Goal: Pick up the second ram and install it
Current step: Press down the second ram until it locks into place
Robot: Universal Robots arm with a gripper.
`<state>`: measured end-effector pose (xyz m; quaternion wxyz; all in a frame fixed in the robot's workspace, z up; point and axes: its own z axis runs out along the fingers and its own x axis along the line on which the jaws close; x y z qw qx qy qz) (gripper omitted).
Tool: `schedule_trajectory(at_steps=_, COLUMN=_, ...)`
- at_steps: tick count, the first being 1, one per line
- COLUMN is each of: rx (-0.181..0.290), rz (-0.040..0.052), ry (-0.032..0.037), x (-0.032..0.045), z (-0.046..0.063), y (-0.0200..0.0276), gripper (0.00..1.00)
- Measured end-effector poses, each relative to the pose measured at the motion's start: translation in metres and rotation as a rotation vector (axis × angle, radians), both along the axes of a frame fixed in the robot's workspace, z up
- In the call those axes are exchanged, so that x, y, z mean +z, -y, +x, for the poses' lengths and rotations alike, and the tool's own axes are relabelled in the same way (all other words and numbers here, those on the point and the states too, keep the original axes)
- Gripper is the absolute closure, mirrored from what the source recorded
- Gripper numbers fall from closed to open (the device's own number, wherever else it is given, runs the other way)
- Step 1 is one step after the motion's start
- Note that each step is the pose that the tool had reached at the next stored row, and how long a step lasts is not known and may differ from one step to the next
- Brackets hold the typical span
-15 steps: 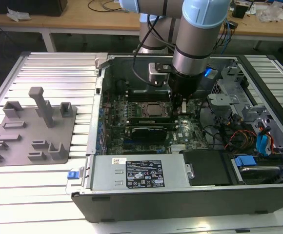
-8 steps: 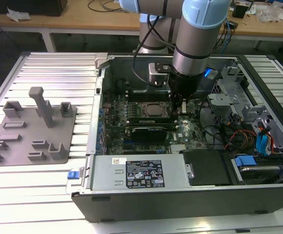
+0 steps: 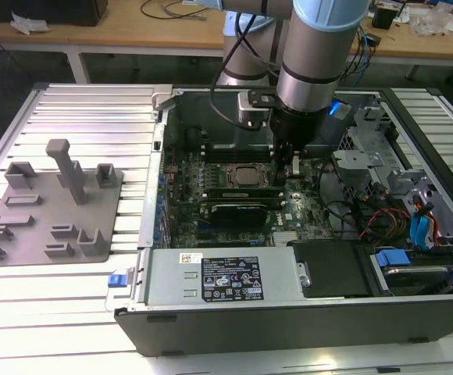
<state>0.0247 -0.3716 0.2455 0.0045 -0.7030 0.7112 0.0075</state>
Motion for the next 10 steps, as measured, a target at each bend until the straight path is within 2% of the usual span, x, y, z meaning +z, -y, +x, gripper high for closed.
schedule_trajectory(at_steps=5, rx=0.0, rz=0.0003, ry=0.0017, x=-0.0001, z=-0.017, y=-0.001, gripper=0.92)
schedule_trajectory(at_steps=10, rx=0.0, rz=0.0003, ry=0.0027, x=-0.0001, z=-0.023, y=-0.0011, gripper=0.92)
